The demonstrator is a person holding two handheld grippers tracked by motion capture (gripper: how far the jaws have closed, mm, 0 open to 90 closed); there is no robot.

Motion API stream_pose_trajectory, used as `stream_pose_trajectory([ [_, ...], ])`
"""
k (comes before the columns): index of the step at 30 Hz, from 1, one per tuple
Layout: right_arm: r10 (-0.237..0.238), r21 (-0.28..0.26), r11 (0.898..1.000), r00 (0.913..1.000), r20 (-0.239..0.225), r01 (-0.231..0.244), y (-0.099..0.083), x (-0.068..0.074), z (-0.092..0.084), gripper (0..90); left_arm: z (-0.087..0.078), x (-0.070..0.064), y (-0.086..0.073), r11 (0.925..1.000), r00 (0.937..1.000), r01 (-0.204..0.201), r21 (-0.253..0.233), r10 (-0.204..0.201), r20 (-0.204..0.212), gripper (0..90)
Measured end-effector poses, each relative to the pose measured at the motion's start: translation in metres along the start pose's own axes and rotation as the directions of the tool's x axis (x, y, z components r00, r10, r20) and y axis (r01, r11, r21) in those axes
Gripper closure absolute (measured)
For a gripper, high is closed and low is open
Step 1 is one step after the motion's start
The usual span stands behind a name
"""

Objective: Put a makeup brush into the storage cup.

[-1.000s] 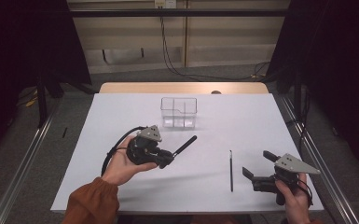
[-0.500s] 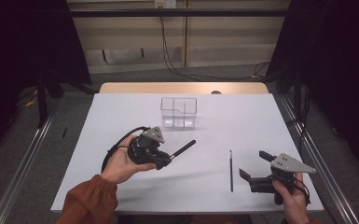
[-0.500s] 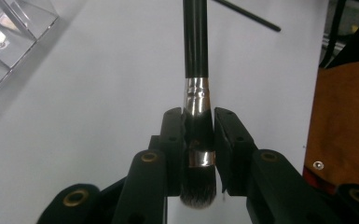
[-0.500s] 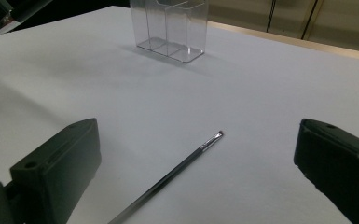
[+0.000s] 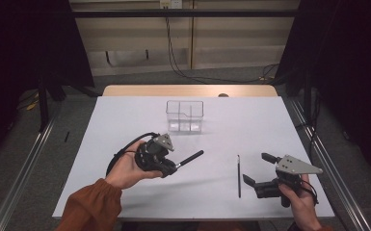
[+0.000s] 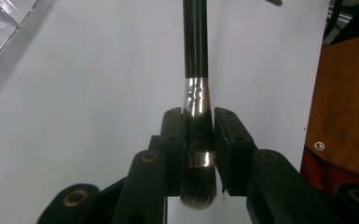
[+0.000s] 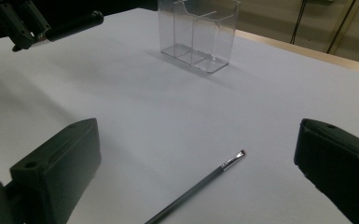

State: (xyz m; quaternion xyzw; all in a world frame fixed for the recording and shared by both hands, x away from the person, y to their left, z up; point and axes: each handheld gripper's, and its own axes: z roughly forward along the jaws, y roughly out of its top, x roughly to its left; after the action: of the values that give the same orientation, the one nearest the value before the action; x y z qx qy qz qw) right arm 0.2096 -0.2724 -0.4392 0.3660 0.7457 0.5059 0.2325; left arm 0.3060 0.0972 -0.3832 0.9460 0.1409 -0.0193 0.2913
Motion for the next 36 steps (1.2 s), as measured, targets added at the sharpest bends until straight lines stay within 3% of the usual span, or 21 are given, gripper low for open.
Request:
stream_pose_trajectory([
  [10, -0.041, -0.001, 0.999, 0.9950, -0.091, 0.041, 0.022, 0.004, 0.021, 0.0, 0.001, -0.002, 0.002, 0.9998, 0.9999, -0.011, 0.017, 0.010, 0.014, 74.3],
  [15, -0.075, 0.023, 0.997, 0.9858, -0.151, 0.079, 0.032, 0.008, 0.035, 0.9, 0.001, -0.001, 0.002, 0.9989, 0.9997, -0.022, 0.042, 0.021, 0.015, 74.3],
  [19, -0.095, 0.039, 0.994, 0.9806, -0.171, 0.103, 0.038, 0.010, 0.040, 1.9, 0.003, -0.001, 0.002, 0.9988, 0.9997, -0.019, 0.045, 0.019, 0.017, 74.3],
  [24, -0.112, 0.087, 0.987, 0.9634, -0.243, 0.137, 0.044, 0.013, 0.047, 1.8, 0.003, -0.001, 0.003, 0.9982, 0.9996, -0.022, 0.056, 0.021, 0.018, 74.3],
  [30, -0.151, 0.174, 0.961, 0.9327, -0.328, 0.217, 0.052, 0.019, 0.062, 1.8, 0.003, -0.001, 0.004, 0.9980, 0.9996, -0.020, 0.061, 0.018, 0.023, 74.3],
  [34, -0.176, 0.194, 0.947, 0.9193, -0.352, 0.256, 0.060, 0.023, 0.070, 1.8, 0.003, -0.001, 0.005, 0.9973, 0.9994, -0.027, 0.069, 0.026, 0.024, 74.3],
  [36, -0.202, 0.189, 0.938, 0.9039, -0.377, 0.289, 0.065, 0.025, 0.073, 1.8, 0.004, -0.001, 0.004, 0.9970, 0.9992, -0.026, 0.072, 0.024, 0.031, 74.3],
])
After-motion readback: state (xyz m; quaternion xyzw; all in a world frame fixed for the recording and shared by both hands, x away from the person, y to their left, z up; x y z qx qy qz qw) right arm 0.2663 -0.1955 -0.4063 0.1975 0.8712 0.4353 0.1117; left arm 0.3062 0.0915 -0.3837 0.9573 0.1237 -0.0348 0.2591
